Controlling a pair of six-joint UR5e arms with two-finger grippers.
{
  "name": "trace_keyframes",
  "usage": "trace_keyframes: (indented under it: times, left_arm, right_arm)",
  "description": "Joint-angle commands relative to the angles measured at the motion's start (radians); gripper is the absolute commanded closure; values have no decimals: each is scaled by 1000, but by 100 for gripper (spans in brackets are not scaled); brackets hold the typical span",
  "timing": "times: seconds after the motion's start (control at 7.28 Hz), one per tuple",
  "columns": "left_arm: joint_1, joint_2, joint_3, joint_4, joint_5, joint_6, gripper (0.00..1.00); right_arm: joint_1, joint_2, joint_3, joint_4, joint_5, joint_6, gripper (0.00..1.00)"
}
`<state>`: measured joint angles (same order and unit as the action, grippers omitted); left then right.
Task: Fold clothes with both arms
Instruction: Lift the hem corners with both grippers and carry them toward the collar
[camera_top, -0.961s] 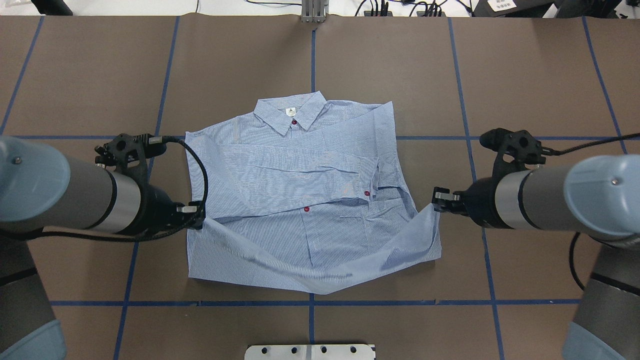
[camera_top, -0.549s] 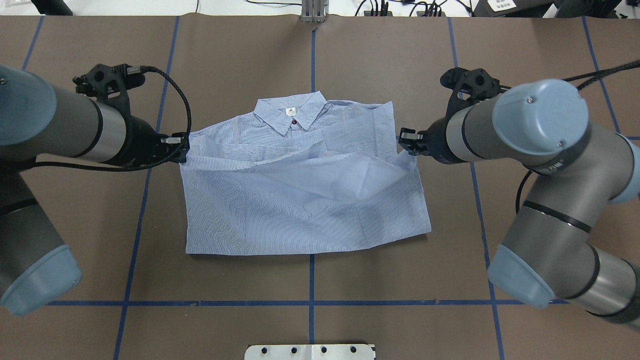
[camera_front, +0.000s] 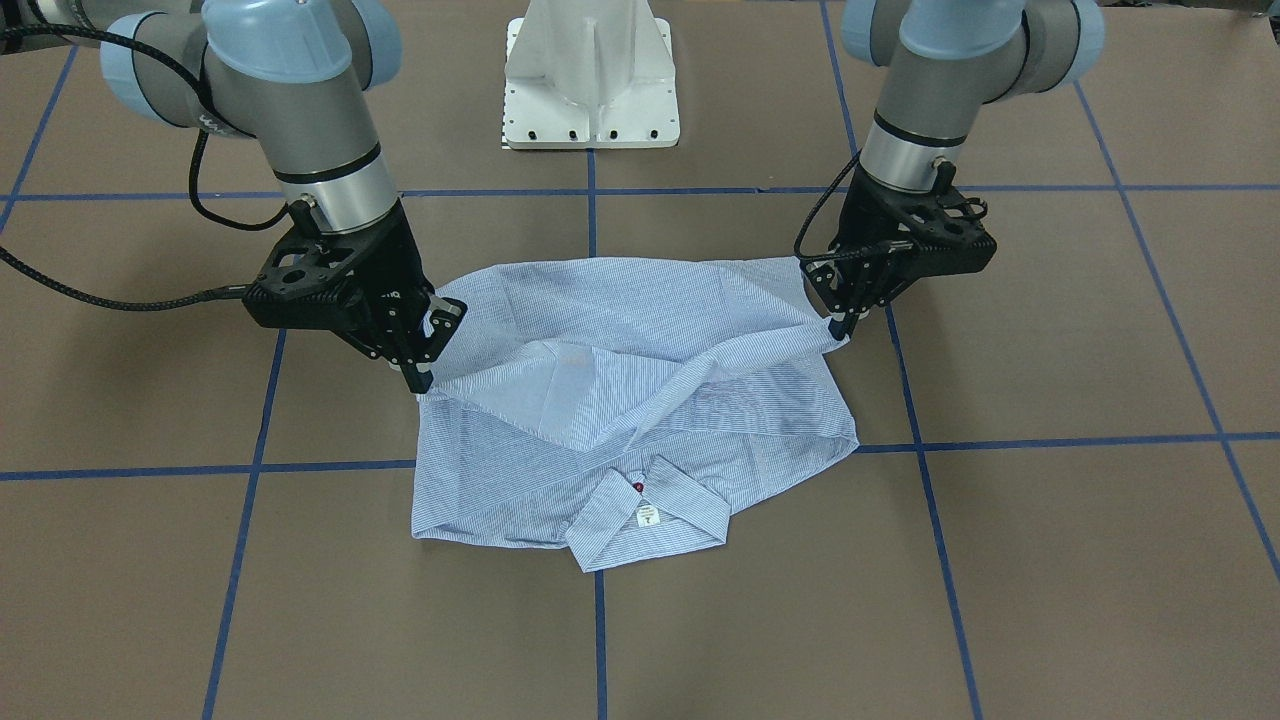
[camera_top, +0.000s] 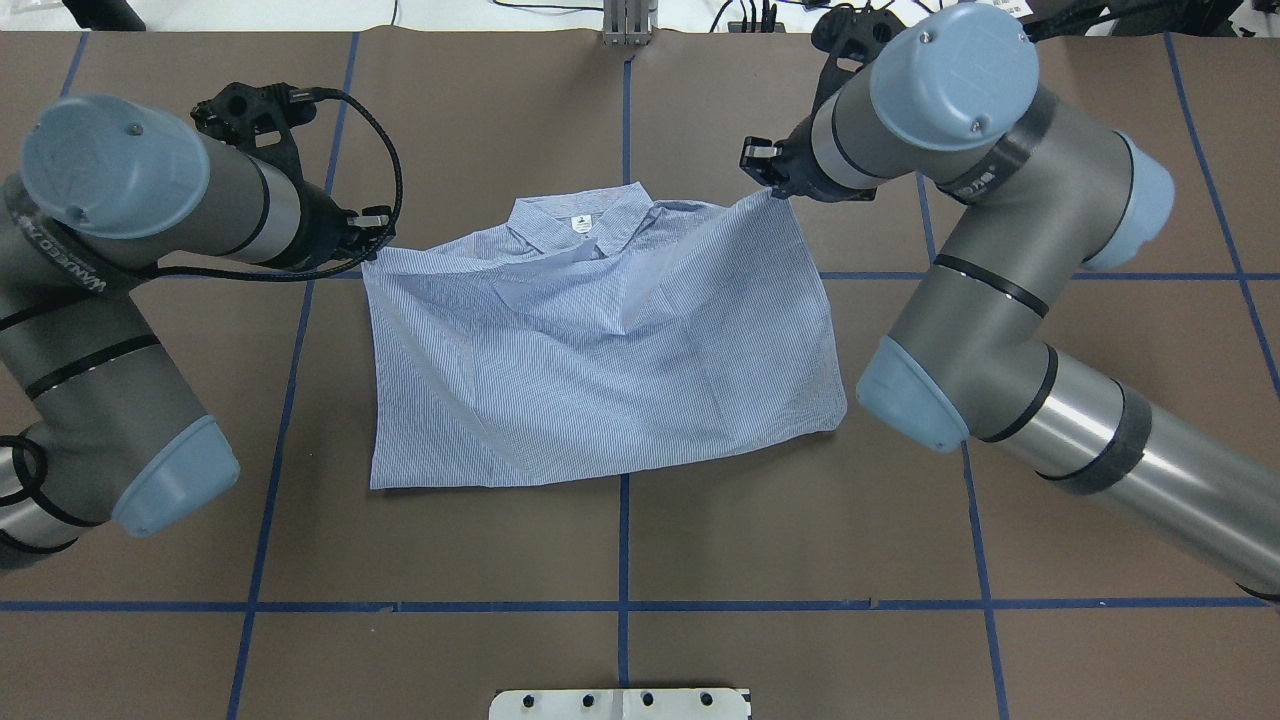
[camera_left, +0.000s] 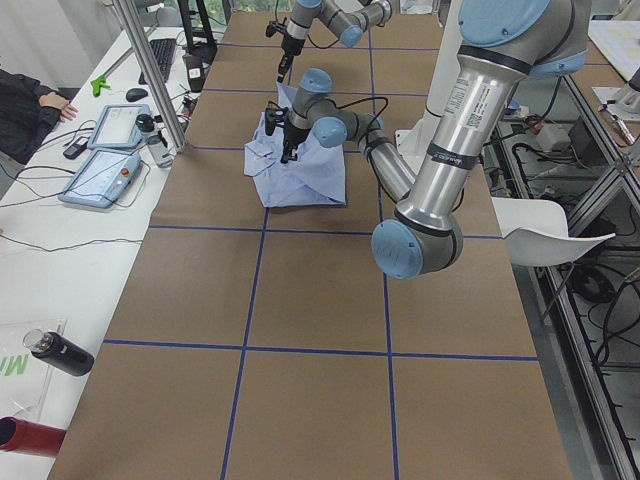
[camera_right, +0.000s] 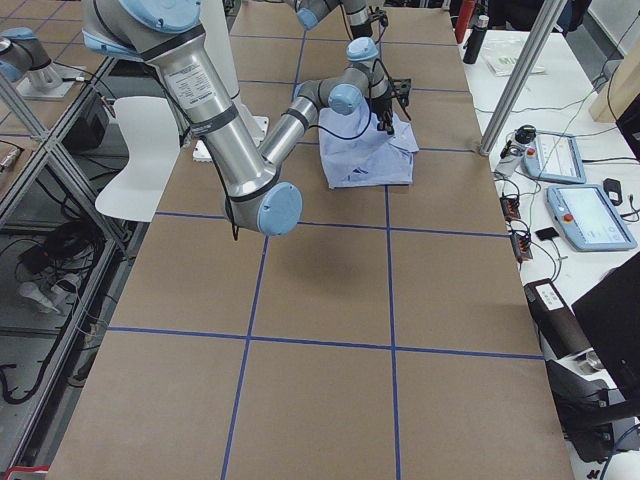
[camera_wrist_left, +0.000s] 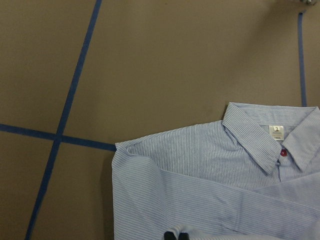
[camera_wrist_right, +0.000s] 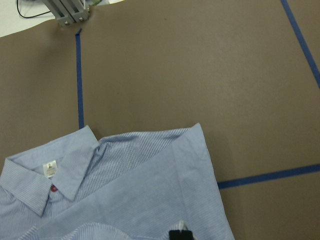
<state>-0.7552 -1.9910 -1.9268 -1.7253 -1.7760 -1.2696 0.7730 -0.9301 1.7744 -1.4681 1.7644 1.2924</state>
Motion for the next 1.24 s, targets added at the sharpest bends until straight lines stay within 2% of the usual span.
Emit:
trace_keyframes:
  times: [0.0,0.14,0.27,0.55,0.69,1.1]
  left_arm:
    - [-45,-25,-1,-5,0,39,100]
    - [-68,-25,-6,-10,-49,41,100]
    - [-73,-25,-6,-11,-68,42,100]
    - [-72,-25,18,-17,-65,44,100]
    - [-70,-25,50,-32,-65,44,100]
    - [-62,-28,259,-225,-63,45,100]
  right_arm:
    - [70,45,0,5,21,-10,100]
    - [107,45,17,5,70,-8,100]
    - [108,45,13,5,73,-10,100]
    - [91,45,-7,6,66,-8,100]
    - [72,57,-45,11,26,-11,100]
    - [19,57,-186,124,-22,-13,100]
